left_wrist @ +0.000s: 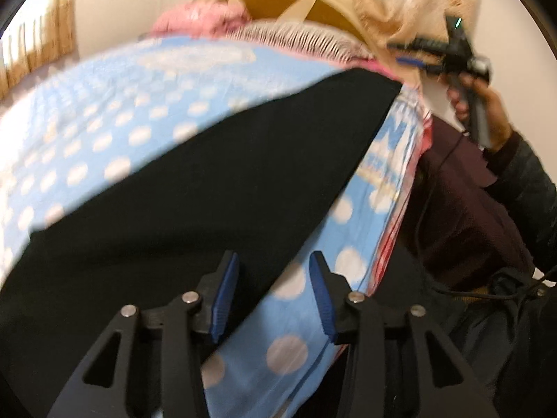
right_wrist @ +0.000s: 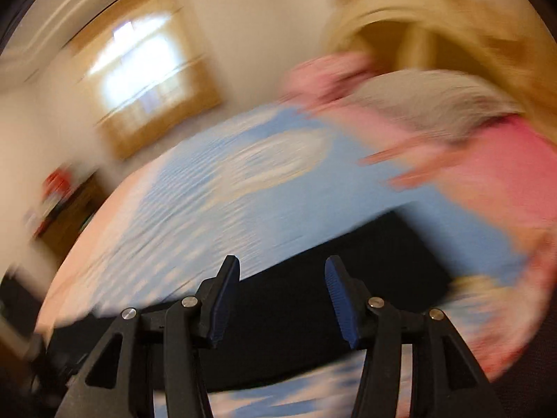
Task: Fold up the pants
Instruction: 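Open the left gripper and smooth the folded pants flat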
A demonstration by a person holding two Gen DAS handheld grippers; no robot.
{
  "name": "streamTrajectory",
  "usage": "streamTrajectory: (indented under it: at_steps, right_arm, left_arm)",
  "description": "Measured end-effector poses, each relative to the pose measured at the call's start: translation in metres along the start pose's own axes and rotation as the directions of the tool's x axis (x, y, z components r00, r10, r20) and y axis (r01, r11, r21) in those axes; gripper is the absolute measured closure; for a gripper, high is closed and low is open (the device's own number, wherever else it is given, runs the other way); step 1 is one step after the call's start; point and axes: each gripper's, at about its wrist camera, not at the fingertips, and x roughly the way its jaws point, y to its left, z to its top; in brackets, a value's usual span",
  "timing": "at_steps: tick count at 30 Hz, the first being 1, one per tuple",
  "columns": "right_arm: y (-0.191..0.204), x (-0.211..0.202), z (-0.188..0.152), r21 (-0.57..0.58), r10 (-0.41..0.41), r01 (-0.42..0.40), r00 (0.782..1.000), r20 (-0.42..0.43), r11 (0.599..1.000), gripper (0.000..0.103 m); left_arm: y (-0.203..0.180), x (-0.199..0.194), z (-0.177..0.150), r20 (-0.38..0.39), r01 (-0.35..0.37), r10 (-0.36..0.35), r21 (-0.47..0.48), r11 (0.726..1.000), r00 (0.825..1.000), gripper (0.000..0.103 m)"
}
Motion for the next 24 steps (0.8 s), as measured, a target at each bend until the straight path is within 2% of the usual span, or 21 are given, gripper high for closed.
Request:
streamTrajectory:
  at_steps: [1,3,5,8,9,10,11,12,14,15,16,18,19,20,21,23,24]
  right_arm:
    - [0.017,0.01,-0.005,-0.034,0.047,-0.048,0.998,-0.037,0.998,0.05]
    - [0.053,0.035,-0.021,-0.085,0.16,-0.171,0.978,-0.131,0.982,0.05]
    - [0.089,0.062,-0.041,-0.123,0.227,-0.26,0.946,-0.231,0.958,0.05]
    - [0.138,0.094,-0.08,-0.207,0.257,-0.35,0.891,-0.375,0.913,0.05]
    - [0.146,0.098,-0.092,-0.226,0.256,-0.37,0.875,-0.41,0.901,0.05]
    - [0.159,0.105,-0.109,-0.262,0.242,-0.395,0.85,-0.468,0.88,0.05]
    - [0.164,0.11,-0.117,-0.283,0.228,-0.404,0.838,-0.495,0.87,0.05]
    - [0.171,0.11,-0.128,-0.327,0.201,-0.406,0.834,-0.513,0.853,0.05]
    - [0.186,0.102,-0.138,-0.471,0.126,-0.385,0.861,-0.492,0.794,0.05]
    - [0.188,0.103,-0.135,-0.493,0.114,-0.383,0.864,-0.491,0.781,0.05]
    - [0.192,0.102,-0.132,-0.495,0.121,-0.394,0.86,-0.496,0.774,0.05]
    - [0.2,0.104,-0.118,-0.457,0.188,-0.437,0.85,-0.493,0.775,0.05]
    - [0.208,0.103,-0.111,-0.446,0.235,-0.462,0.849,-0.474,0.767,0.05]
    - [0.216,0.103,-0.111,-0.448,0.253,-0.472,0.848,-0.465,0.759,0.05]
    - [0.224,0.103,-0.109,-0.451,0.274,-0.486,0.846,-0.458,0.749,0.05]
    - [0.24,0.106,-0.113,-0.436,0.319,-0.536,0.818,-0.478,0.723,0.05]
    - [0.247,0.111,-0.118,-0.421,0.333,-0.566,0.795,-0.507,0.709,0.05]
  left_arm:
    - [0.003,0.007,-0.004,-0.038,-0.003,0.002,-0.015,1.0,0.999,0.058]
    - [0.003,0.006,-0.009,-0.03,0.002,-0.003,-0.019,1.0,1.0,0.058]
    - [0.002,0.001,-0.01,-0.017,-0.001,0.001,-0.026,1.0,1.0,0.058]
    - [0.01,-0.011,-0.012,0.025,-0.012,0.013,-0.071,0.997,1.0,0.058]
    - [0.015,-0.017,-0.013,0.036,-0.023,0.026,-0.084,0.996,0.999,0.058]
    - [0.021,-0.023,-0.016,0.051,-0.044,0.049,-0.098,0.994,0.998,0.058]
    - [0.026,-0.029,-0.018,0.061,-0.063,0.07,-0.109,0.992,0.996,0.058]
    - [0.033,-0.035,-0.021,0.069,-0.089,0.098,-0.123,0.988,0.993,0.058]
    - [0.049,-0.05,-0.028,0.081,-0.165,0.178,-0.144,0.976,0.981,0.058]
    - [0.059,-0.059,-0.033,0.084,-0.214,0.229,-0.153,0.965,0.97,0.058]
    - [0.073,-0.07,-0.038,0.083,-0.283,0.3,-0.172,0.944,0.95,0.058]
    - [0.098,-0.086,-0.049,0.075,-0.364,0.39,-0.231,0.902,0.918,0.058]
    - [0.117,-0.097,-0.057,0.059,-0.405,0.438,-0.285,0.869,0.897,0.058]
    - [0.13,-0.106,-0.064,0.049,-0.424,0.464,-0.331,0.843,0.884,0.057]
    - [0.143,-0.114,-0.072,0.046,-0.425,0.476,-0.379,0.822,0.878,0.057]
    - [0.157,-0.122,-0.086,0.041,-0.415,0.48,-0.441,0.796,0.877,0.052]
    - [0.158,-0.12,-0.092,0.027,-0.432,0.494,-0.446,0.784,0.869,0.051]
